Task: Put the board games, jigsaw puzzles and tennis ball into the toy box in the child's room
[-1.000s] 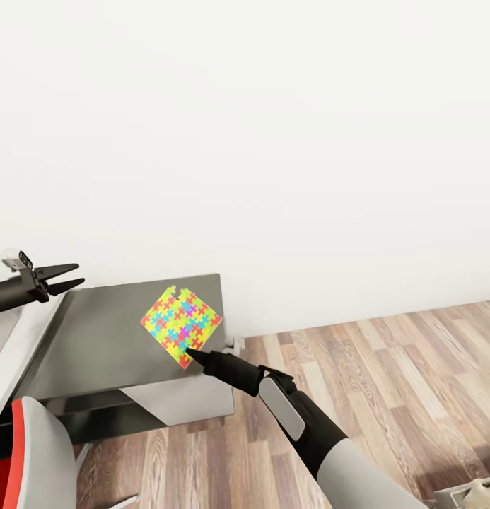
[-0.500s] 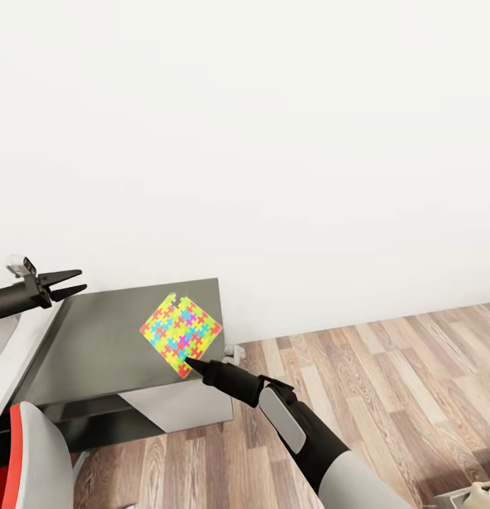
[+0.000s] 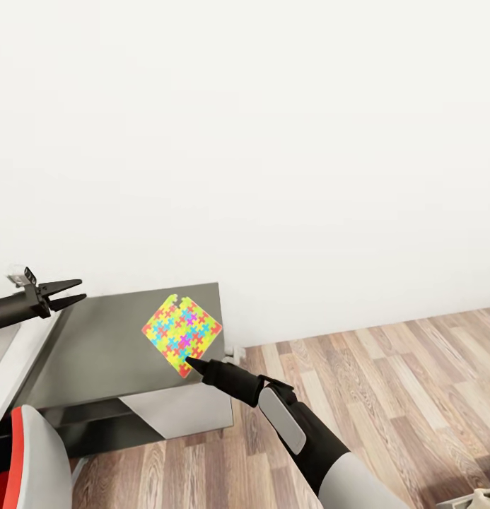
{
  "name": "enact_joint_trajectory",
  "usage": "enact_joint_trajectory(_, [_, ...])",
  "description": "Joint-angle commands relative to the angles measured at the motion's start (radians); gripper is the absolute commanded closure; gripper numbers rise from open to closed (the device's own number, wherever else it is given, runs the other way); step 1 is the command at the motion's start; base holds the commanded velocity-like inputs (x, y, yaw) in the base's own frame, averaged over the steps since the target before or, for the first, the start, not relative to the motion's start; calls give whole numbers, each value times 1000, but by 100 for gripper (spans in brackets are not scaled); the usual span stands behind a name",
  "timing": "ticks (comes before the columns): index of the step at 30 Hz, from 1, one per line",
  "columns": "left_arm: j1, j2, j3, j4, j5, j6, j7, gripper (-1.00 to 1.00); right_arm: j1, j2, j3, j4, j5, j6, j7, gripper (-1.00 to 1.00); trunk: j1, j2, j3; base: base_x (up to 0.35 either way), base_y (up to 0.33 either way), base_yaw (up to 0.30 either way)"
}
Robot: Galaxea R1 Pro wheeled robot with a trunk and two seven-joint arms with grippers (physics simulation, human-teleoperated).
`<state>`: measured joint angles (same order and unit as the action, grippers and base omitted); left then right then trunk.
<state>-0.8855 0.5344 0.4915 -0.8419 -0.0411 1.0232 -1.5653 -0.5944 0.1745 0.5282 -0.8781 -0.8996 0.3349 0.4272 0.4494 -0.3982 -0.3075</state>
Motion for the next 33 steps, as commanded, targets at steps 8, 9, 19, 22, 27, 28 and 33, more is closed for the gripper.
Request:
enact_joint_trajectory(8, [0, -2, -2, 0, -4, -11, -5, -100, -1, 0, 1, 1, -9, 7, -28, 100, 1, -2, 11, 0, 0, 0])
enact_joint_trajectory(9, [0, -3, -3, 0, -4, -13, -5, -100, -1, 0, 1, 0, -10, 7, -30, 100, 1, -2, 13, 0, 0, 0])
enact_joint_trajectory(19, [0, -10, -5, 0, -3, -15, -5, -100, -1, 0, 2, -1, -9, 6, -34, 100, 1, -2, 29, 0, 0, 0])
enact_joint_trajectory(22, [0, -8, -4, 0, -3, -15, -5, -100, -1, 0, 2, -1, -9, 6, -36, 100, 1, -2, 34, 0, 0, 0])
enact_joint_trajectory(27, [0, -3, 0, 0, -3, -15, -5, -100, -1, 0, 2, -1, -9, 6, -43, 100, 1, -2, 43, 0, 0, 0])
enact_joint_trajectory(28, [0, -3, 0, 0, -3, -15, -5, -100, -1, 0, 2, -1, -9, 6, -45, 100, 1, -2, 44, 0, 0, 0])
enact_joint_trajectory(33, [0, -3, 1, 0, -3, -15, -5, -100, -1, 0, 9, -1, -9, 6, -64, 100, 1, -2, 52, 0, 0, 0])
